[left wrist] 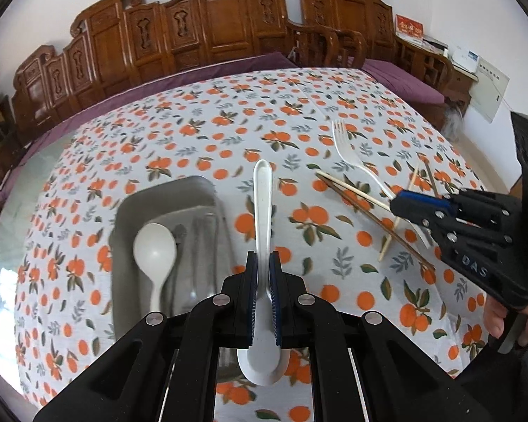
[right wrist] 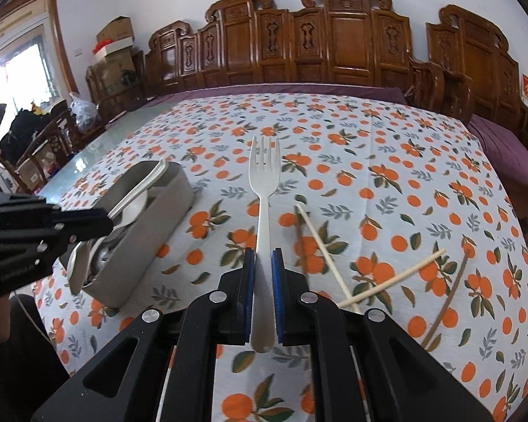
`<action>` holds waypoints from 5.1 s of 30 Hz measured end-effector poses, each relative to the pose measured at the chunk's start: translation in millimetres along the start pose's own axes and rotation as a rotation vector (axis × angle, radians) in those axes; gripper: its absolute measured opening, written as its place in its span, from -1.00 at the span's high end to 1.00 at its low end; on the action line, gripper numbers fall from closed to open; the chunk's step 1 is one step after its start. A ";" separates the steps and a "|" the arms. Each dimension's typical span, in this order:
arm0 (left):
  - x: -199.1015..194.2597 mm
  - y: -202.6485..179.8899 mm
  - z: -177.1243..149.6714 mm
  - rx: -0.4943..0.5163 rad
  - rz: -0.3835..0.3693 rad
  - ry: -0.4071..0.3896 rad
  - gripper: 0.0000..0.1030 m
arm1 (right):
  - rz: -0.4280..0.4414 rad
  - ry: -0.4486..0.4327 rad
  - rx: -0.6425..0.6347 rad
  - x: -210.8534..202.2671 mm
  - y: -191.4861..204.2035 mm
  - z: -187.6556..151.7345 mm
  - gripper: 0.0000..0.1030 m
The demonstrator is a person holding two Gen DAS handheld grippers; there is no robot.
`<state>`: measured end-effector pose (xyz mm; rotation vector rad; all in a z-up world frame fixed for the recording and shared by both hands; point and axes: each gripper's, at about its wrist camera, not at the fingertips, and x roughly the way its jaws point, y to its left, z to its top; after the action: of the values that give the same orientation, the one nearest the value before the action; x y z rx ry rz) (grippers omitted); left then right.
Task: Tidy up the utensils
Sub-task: 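Carry the white plastic spoon into the grey tray and open the left gripper, then lower the white plastic fork into the grey tray and open the right gripper, then grasp a wooden chopstick with the left gripper while the right grasps another chopstick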
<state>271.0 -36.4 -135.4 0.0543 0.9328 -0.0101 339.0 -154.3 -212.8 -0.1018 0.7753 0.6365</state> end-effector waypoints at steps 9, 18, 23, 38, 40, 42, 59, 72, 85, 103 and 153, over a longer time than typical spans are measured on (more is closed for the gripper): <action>8.1 36.0 -3.0 -0.046 0.018 0.000 0.88 | 0.019 0.004 -0.032 2.2 14.9 1.0 0.78; 38.8 60.9 -17.4 -0.084 0.036 0.043 0.88 | 0.022 0.016 -0.045 6.9 18.0 -0.3 0.78; 54.4 65.9 -28.3 -0.096 0.026 0.066 0.88 | 0.020 0.030 -0.055 12.3 21.2 -0.9 0.78; 45.0 71.5 -31.4 -0.081 -0.014 0.004 0.86 | 0.029 0.053 -0.085 32.4 43.9 3.8 0.78; 39.4 74.2 -31.7 -0.084 -0.021 -0.008 0.76 | 0.031 0.049 -0.081 33.2 47.5 5.8 0.78; 32.4 77.2 -32.0 -0.083 -0.027 -0.025 0.69 | 0.035 0.042 -0.075 32.5 51.7 7.8 0.78; -8.4 128.6 -34.7 -0.119 0.017 -0.118 0.39 | 0.116 0.013 -0.058 33.3 114.1 19.4 0.78; -13.2 154.0 -34.6 -0.158 0.038 -0.131 0.38 | 0.125 0.036 0.014 54.6 143.7 25.8 0.78; -13.6 157.7 -35.9 -0.164 0.039 -0.130 0.38 | 0.110 0.062 0.073 90.6 166.0 34.6 0.78; -16.3 141.2 -33.7 -0.146 0.004 -0.140 0.36 | 0.137 0.022 0.033 59.7 149.1 26.6 0.75; 14.8 -59.4 -17.4 0.078 -0.203 -0.066 -0.49 | -0.383 0.167 0.337 -7.1 -124.0 -69.2 0.88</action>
<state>264.0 -94.6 -160.1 0.0308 0.8688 -0.2348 362.9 -279.7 -275.2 0.0072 0.9842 0.1300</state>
